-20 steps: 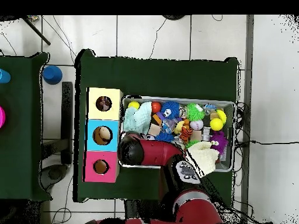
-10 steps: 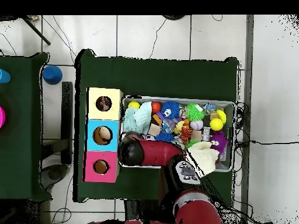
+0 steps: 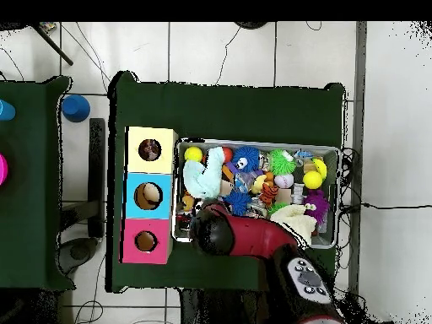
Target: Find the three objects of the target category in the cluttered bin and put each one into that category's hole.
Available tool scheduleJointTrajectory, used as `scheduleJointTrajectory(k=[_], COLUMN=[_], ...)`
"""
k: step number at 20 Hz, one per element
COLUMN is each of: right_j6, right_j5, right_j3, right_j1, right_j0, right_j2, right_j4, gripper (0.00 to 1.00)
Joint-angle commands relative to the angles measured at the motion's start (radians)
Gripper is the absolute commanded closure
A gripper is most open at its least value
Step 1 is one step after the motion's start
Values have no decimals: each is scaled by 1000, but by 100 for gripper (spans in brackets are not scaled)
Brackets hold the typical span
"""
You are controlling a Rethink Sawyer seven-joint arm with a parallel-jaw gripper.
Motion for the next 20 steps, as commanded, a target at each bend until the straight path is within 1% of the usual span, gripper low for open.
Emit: scheduleJointTrajectory(k=[1, 4, 7, 13, 20], right_j6=[-18, -30, -62, -121, -147], right_j5=[153, 160, 195, 243, 284], right_j3=[106, 123, 125, 102, 86], right_j1=[-149, -169, -193, -206, -211], right_j0=[-97, -123, -163, -244, -321], right_j2=[92, 96, 111, 154, 197], right_j4=[-62, -84, -103, -144, -195], gripper=[100, 100, 100, 100, 100])
